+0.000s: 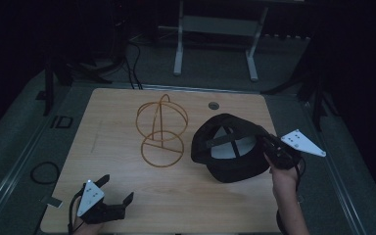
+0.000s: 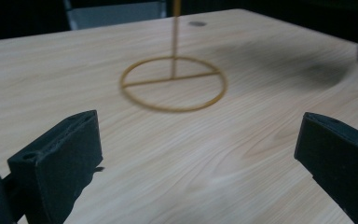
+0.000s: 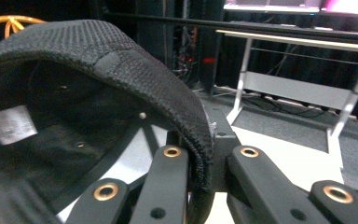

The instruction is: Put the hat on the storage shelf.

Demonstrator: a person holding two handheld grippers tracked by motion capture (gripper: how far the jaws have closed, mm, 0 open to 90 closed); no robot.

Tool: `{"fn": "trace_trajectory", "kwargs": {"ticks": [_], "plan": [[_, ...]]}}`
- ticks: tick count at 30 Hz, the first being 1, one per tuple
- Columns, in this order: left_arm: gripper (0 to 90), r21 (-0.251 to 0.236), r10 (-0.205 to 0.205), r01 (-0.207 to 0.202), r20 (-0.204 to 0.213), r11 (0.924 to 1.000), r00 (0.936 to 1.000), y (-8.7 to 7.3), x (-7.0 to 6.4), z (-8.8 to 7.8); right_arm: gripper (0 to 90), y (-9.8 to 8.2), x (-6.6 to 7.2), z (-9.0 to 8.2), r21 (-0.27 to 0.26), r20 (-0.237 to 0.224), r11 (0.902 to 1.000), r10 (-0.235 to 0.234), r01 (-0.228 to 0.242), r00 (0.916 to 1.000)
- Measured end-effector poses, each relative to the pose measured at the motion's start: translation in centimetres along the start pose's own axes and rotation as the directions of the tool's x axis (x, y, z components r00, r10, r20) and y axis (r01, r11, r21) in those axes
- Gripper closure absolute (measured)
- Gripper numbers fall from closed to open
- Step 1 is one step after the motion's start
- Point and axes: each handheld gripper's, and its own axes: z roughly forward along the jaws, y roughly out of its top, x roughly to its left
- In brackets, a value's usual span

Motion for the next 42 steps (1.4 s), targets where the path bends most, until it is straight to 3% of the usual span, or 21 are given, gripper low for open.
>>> {"fn": "trace_trajectory", "kwargs": {"ticks": [2,6,11,14,17,20,23,26,31,34,39,42], "plan": [[1.1,-0.007,-0.002,0.002,0.031,1.0000,0.9995,0.9,-0.8,0.6,87.9,-0.2,0.2,-0.5,-0.023,0.013,0.9988,0.042,-0.042,0.9990],[1.0,-0.003,0.022,-0.022,0.094,0.9998,0.9953,2.4,-2.3,2.3,87.9,-0.4,0.7,-1.7,-0.067,0.041,0.9951,0.076,-0.074,0.9962],[1.0,0.000,0.046,-0.047,0.156,0.9989,0.9866,4.3,-3.9,4.1,87.9,-0.9,1.5,-2.9,-0.105,0.073,0.9924,0.072,-0.064,0.9947],[1.1,-0.001,0.059,-0.060,0.193,0.9982,0.9794,5.4,-4.9,5.1,87.9,-1.5,1.8,-3.2,-0.123,0.061,0.9903,0.073,-0.065,0.9955],[1.1,-0.006,0.086,-0.086,0.223,0.9962,0.9711,6.6,-5.8,6.0,87.8,-2.0,1.9,-3.3,-0.109,0.043,0.9915,0.075,-0.070,0.9962],[1.1,-0.012,0.089,-0.088,0.245,0.9960,0.9655,7.6,-6.6,7.0,87.8,-2.3,2.1,-3.5,-0.104,0.052,0.9926,0.068,-0.063,0.9963],[1.1,-0.017,0.084,-0.082,0.262,0.9965,0.9616,8.5,-7.3,8.0,87.8,-2.3,2.4,-3.8,-0.108,0.063,0.9932,0.051,-0.044,0.9967],[6.9,-0.031,0.107,-0.102,0.262,0.9942,0.9592,9.2,-8.1,8.8,87.8,-2.2,2.6,-4.1,-0.115,0.056,0.9928,0.038,-0.032,0.9977],[7.2,-0.049,0.136,-0.127,0.273,0.9907,0.9523,10.4,-9.2,10.0,87.8,-2.0,2.8,-4.4,-0.114,0.036,0.9932,0.030,-0.025,0.9989],[10.3,-0.050,0.129,-0.120,0.275,0.9915,0.9528,10.7,-9.6,10.9,87.8,-1.9,2.9,-4.7,-0.124,0.033,0.9921,0.025,-0.021,0.9991],[16.0,-0.065,0.103,-0.087,0.304,0.9940,0.9469,11.5,-9.9,11.7,87.8,-1.8,3.1,-5.1,-0.133,0.028,0.9911,0.016,-0.012,0.9995],[21.2,-0.078,0.112,-0.093,0.301,0.9926,0.9471,12.1,-10.1,12.1,87.8,-1.7,3.0,-5.3,-0.139,0.022,0.9901,0.021,-0.017,0.9995]]}}
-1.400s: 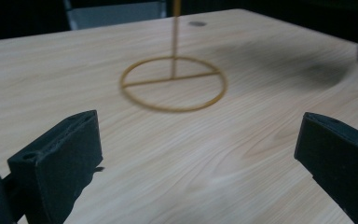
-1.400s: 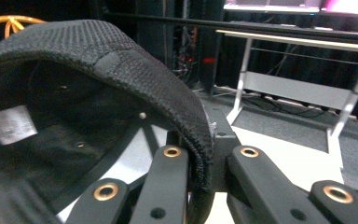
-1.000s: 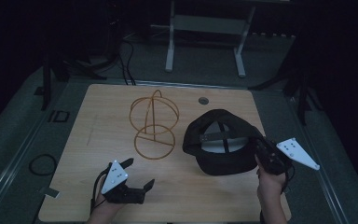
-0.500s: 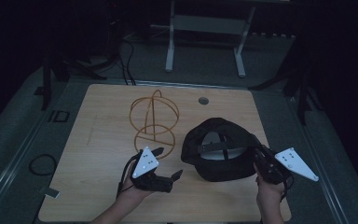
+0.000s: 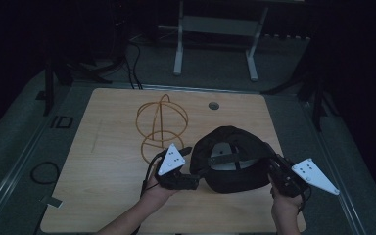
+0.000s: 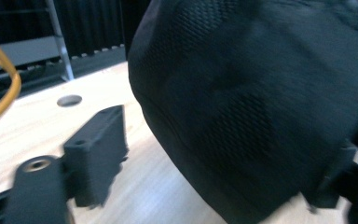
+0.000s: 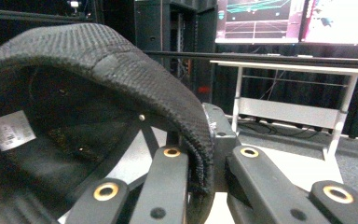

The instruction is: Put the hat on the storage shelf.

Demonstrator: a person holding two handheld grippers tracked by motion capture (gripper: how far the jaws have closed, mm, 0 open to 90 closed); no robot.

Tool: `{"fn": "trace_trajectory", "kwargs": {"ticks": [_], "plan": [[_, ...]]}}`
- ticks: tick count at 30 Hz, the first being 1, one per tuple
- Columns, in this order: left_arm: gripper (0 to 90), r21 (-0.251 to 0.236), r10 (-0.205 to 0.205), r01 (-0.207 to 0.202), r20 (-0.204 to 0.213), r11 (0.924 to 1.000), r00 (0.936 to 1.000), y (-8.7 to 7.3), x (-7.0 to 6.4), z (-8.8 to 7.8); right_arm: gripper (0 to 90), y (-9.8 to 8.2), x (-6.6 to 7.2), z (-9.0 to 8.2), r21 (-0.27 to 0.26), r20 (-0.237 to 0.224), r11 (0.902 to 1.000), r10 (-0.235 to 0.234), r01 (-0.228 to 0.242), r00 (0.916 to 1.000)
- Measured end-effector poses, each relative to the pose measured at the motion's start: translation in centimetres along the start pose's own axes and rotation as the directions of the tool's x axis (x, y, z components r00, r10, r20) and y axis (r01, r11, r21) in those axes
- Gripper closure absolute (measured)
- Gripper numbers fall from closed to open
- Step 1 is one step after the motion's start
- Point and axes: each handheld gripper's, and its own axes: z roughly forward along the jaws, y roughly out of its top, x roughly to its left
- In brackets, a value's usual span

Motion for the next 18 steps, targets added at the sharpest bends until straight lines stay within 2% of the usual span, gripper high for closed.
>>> {"fn": "trace_trajectory", "kwargs": {"ticks": [4,6,11,13,15,17,18], "plan": [[31.7,-0.012,-0.005,0.005,0.002,0.9999,1.0000,0.34,0.22,0.47,87.8,0.04,0.19,-0.15,-0.001,-0.004,1.0000,-0.001,0.001,1.0000],[38.0,-0.016,0.002,-0.002,-0.011,0.9999,0.9999,0.35,0.32,0.66,87.7,0.09,0.18,-0.24,-0.004,-0.006,1.0000,-0.001,0.001,1.0000],[62.3,-0.016,-0.010,0.009,-0.030,0.9998,0.9995,0.59,0.82,0.80,87.7,0.10,0.28,-0.45,-0.006,-0.007,1.0000,-0.006,0.005,1.0000],[70.5,-0.020,-0.035,0.035,-0.017,0.9992,0.9992,0.76,1.00,0.88,87.7,-0.05,0.47,-0.45,0.003,-0.012,1.0000,-0.009,0.009,0.9999],[79.5,-0.022,-0.024,0.023,-0.028,0.9995,0.9993,0.90,0.89,0.95,87.7,-0.23,0.64,-0.43,0.010,-0.021,0.9998,-0.016,0.016,0.9997],[85.2,-0.025,-0.021,0.021,-0.025,0.9995,0.9995,0.95,0.82,0.98,87.7,-0.39,0.76,-0.42,0.013,-0.024,0.9998,-0.014,0.014,0.9996],[87.2,-0.021,-0.007,0.006,-0.030,0.9998,0.9995,0.97,0.73,0.99,87.7,-0.44,0.80,-0.44,0.013,-0.024,0.9998,-0.011,0.012,0.9996]]}}
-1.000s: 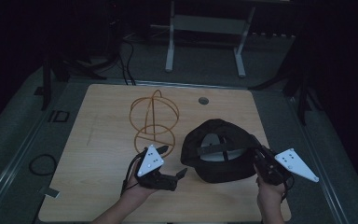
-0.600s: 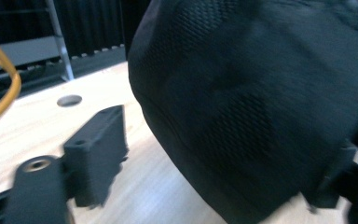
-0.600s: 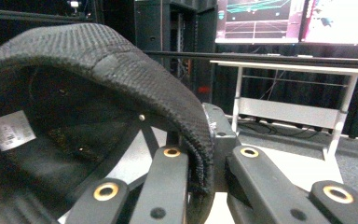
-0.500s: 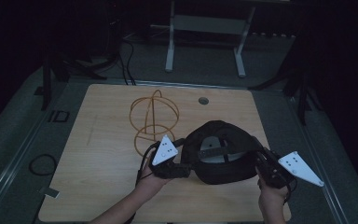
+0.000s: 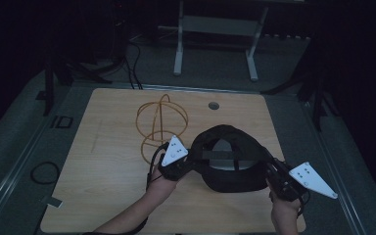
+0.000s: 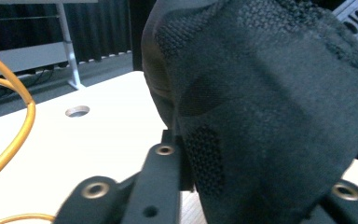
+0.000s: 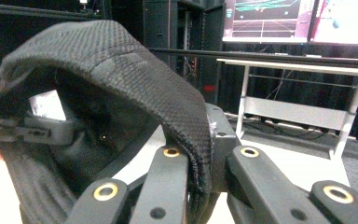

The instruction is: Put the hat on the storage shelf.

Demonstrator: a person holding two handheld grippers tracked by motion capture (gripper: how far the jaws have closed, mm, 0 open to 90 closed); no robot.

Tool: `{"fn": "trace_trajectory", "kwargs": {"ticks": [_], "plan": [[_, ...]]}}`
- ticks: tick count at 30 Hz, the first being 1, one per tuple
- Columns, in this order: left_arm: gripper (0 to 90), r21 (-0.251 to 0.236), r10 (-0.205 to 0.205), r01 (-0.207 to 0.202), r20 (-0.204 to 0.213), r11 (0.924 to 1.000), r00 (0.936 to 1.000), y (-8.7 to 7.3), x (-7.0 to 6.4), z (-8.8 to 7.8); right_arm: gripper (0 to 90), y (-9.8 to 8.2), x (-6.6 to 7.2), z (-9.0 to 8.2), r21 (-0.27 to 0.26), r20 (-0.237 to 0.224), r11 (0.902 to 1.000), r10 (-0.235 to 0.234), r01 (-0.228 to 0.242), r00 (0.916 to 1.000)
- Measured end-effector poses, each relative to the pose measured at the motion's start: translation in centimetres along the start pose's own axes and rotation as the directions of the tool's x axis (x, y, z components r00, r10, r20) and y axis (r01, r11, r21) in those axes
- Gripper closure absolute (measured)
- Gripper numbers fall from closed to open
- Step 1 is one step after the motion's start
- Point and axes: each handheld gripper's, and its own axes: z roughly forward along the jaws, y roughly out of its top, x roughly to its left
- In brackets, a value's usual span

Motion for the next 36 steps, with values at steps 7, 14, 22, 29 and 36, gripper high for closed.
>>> {"fn": "trace_trajectory", "kwargs": {"ticks": [7,14,22,29,36], "plan": [[88.6,-0.032,-0.010,0.010,-0.011,0.9995,0.9999,0.4,-0.5,-0.4,87.5,-0.4,0.3,-0.6,0.002,-0.012,0.9998,0.019,-0.019,0.9997],[88.9,-0.046,-0.034,0.036,0.024,0.9983,0.9991,1.1,-0.6,-0.9,84.4,-1.3,0.7,-1.9,0.037,-0.033,0.9986,0.038,-0.037,0.9988],[89.1,-0.057,0.006,-0.005,0.023,0.9984,0.9997,2.3,-1.0,-1.5,76.7,-1.7,1.3,-2.6,0.082,-0.029,0.9964,0.026,-0.023,0.9992],[89.0,-0.086,0.012,-0.010,0.025,0.9962,0.9996,3.6,-1.2,-2.0,58.9,-2.0,1.8,-3.1,0.102,-0.101,0.9948,0.015,-0.005,0.9948],[89.1,-0.091,0.038,-0.035,0.030,0.9953,0.9988,4.1,-1.5,-2.5,39.1,-2.4,1.8,-3.7,0.194,-0.260,0.9796,0.001,0.051,0.9657]]}}
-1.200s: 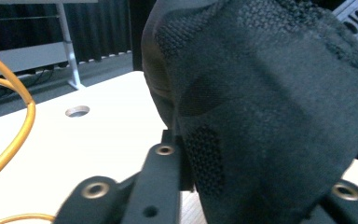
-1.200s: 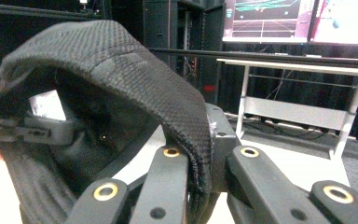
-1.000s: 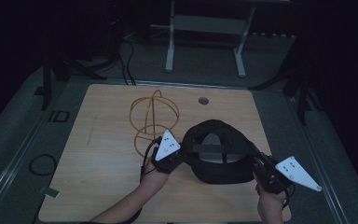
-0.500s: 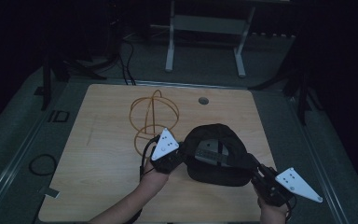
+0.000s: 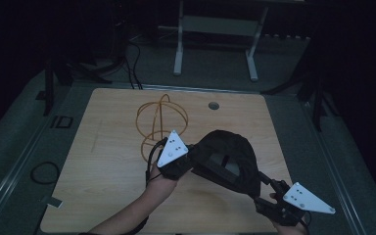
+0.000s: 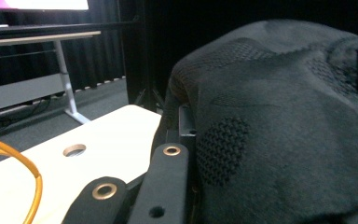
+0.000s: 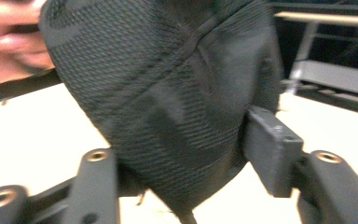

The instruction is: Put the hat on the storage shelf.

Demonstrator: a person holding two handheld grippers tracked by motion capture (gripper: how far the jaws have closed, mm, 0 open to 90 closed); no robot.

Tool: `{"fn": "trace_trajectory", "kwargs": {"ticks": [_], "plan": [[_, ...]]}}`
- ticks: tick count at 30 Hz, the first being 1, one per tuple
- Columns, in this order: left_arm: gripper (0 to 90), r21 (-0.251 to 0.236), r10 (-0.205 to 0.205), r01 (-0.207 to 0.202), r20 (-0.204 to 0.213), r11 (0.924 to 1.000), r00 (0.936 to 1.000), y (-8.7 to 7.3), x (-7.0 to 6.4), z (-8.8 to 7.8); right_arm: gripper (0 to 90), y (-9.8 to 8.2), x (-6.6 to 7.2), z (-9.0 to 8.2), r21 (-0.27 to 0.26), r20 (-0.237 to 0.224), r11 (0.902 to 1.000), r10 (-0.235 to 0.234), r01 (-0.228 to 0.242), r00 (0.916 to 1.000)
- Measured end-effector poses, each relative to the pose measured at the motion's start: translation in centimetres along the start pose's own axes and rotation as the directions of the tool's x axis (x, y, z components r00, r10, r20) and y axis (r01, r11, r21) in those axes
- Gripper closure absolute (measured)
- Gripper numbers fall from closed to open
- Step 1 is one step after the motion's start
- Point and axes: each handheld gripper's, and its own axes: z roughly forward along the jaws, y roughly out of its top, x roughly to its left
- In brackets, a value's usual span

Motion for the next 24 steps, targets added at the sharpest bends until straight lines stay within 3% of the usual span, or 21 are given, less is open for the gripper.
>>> {"fn": "trace_trajectory", "kwargs": {"ticks": [3,6,7,8,10,11,14,16,17,20,21,22,23,24], "plan": [[89.0,0.002,0.016,-0.016,0.004,0.9999,0.9999,0.0,-0.3,-0.3,33.2,-0.2,0.3,-0.7,0.025,-0.078,0.9993,-0.024,0.026,0.9966],[89.0,0.003,0.012,-0.012,0.020,0.9999,0.9997,0.0,-0.2,-0.7,30.1,-0.2,0.4,-1.8,0.044,-0.162,0.9975,-0.048,0.056,0.9857],[89.0,0.003,0.012,-0.012,0.020,0.9999,0.9997,0.0,-0.2,-0.7,30.1,-0.2,0.4,-1.8,0.044,-0.162,0.9975,-0.048,0.056,0.9857],[89.0,0.002,0.004,-0.004,0.033,1.0000,0.9995,0.2,-0.1,-1.1,30.2,-0.1,0.1,-3.0,0.036,-0.217,0.9977,-0.048,0.057,0.9750],[89.0,0.007,0.007,-0.007,0.048,1.0000,0.9988,0.2,-0.1,-1.3,30.2,0.0,0.0,-3.4,0.033,-0.226,0.9975,-0.053,0.062,0.9727],[88.9,0.010,0.025,-0.025,0.059,0.9996,0.9980,0.3,-0.1,-1.4,31.8,0.2,-0.2,-4.5,0.019,-0.225,0.9948,-0.093,0.100,0.9699],[89.0,0.017,0.056,-0.057,0.073,0.9982,0.9957,0.3,0.0,-1.9,34.3,0.5,-0.7,-5.3,0.002,-0.215,0.9933,-0.113,0.116,0.9701],[88.9,0.009,0.057,-0.059,0.110,0.9982,0.9923,0.2,0.3,-2.3,37.7,1.2,-1.3,-6.0,-0.018,-0.153,0.9886,-0.151,0.150,0.9767],[88.9,0.013,0.061,-0.063,0.144,0.9979,0.9877,0.1,0.5,-2.4,39.1,1.5,-1.4,-6.0,-0.019,-0.127,0.9874,-0.158,0.157,0.9792],[88.9,0.023,0.078,-0.084,0.198,0.9962,0.9771,-0.2,0.9,-2.6,39.8,2.1,-1.4,-5.3,-0.025,-0.126,0.9843,-0.177,0.175,0.9762],[88.9,0.018,0.081,-0.088,0.233,0.9960,0.9690,-0.3,1.1,-2.7,39.8,2.5,-0.7,-4.2,-0.021,-0.160,0.9787,-0.205,0.204,0.9655],[88.9,0.030,0.062,-0.075,0.300,0.9968,0.9520,-0.5,1.5,-2.6,39.8,2.7,-0.4,-3.8,-0.020,-0.172,0.9751,-0.221,0.221,0.9600],[88.9,0.030,0.062,-0.075,0.300,0.9968,0.9520,-0.5,1.5,-2.6,39.8,2.7,-0.4,-3.8,-0.020,-0.172,0.9751,-0.221,0.221,0.9600],[88.9,0.033,0.054,-0.069,0.340,0.9970,0.9388,-0.5,1.7,-2.5,39.8,3.0,0.1,-3.1,-0.017,-0.197,0.9690,-0.245,0.247,0.9493]]}}
